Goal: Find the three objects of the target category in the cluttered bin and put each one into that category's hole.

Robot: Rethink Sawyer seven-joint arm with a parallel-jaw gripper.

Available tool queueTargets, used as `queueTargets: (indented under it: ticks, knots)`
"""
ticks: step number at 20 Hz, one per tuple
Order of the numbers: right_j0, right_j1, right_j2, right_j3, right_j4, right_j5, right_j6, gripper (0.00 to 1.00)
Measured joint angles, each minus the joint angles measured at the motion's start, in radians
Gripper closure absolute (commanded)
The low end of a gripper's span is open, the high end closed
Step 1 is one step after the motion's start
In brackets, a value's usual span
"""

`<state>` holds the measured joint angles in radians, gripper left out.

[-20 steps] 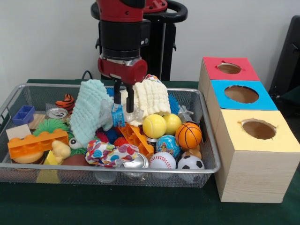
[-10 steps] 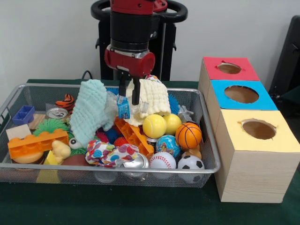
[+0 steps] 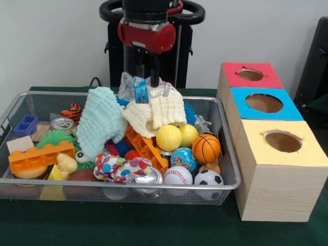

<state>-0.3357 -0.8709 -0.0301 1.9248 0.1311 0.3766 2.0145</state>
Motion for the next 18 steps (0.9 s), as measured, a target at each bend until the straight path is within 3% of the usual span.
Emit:
queueTargets:
  ticks: [8,18]
  knots:
    - [0.053,-0.059,-0.008,0.037,0.068,0.000,0.000,1.00]
    - [0.180,-0.033,-0.020,0.037,0.132,0.000,0.001,1.00]
